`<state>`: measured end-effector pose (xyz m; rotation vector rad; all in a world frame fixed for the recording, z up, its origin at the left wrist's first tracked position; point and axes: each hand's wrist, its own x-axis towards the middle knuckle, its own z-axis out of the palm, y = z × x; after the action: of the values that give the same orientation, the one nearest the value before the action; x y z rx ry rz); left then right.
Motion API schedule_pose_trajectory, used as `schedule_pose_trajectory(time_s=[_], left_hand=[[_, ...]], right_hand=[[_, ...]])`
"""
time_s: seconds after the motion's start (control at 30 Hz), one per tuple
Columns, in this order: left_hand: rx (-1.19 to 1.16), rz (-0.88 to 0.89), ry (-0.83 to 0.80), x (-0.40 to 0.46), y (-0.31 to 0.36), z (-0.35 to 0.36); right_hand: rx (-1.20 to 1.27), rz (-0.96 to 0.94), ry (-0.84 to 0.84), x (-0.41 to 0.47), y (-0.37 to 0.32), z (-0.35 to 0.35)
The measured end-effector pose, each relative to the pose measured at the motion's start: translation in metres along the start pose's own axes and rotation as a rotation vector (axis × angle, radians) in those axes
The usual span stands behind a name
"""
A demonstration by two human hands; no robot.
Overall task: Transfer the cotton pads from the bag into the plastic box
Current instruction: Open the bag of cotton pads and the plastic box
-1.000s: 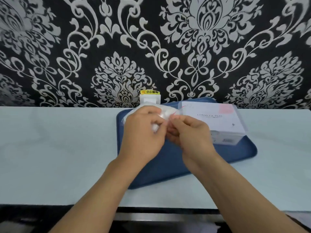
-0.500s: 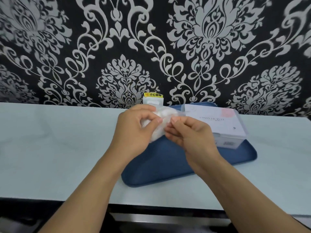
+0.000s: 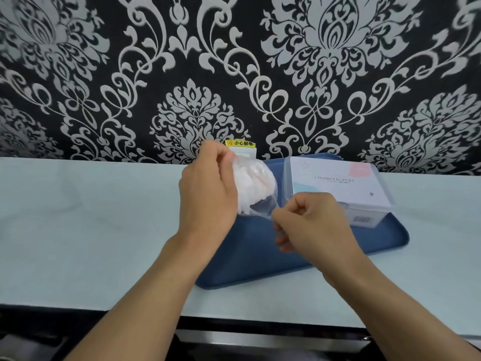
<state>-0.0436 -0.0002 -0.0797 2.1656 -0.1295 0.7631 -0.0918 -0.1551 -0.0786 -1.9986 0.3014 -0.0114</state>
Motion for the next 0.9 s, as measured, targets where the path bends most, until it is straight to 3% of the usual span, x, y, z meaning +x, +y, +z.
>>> schedule_pose_trajectory(time_s=[0.17, 0.37, 0.57, 0.67, 0.77, 0.9], left_hand=[[-0.059, 0.120, -0.235, -0.007, 0.003, -0.002], [0.034, 0.081, -0.465, -0.014, -0.002, -0.008], [0.065, 0.043, -0.322, -0.002, -0.017, -0.016], [0.184, 0.014, -0.373, -0.003, -0.024, -0.014], [0.255, 0.019, -0.415, -0.005, -0.027, -0.009], [0.306, 0.030, -0.475, -0.003, -0.027, -0.013]], right_hand=[[-0.286, -0.290, 0.149, 0.002, -0.003, 0.002], [-0.021, -0.260, 0.137, 0.014, 0.006, -0.002], [0.008, -0.272, 0.156, 0.020, 0.007, -0.011], [-0.040, -0.274, 0.129, 0.025, 0.012, -0.007], [-0.271, -0.386, 0.108, 0.026, 0.017, -0.002], [-0.385, -0.600, 0.127, 0.028, 0.011, -0.026]])
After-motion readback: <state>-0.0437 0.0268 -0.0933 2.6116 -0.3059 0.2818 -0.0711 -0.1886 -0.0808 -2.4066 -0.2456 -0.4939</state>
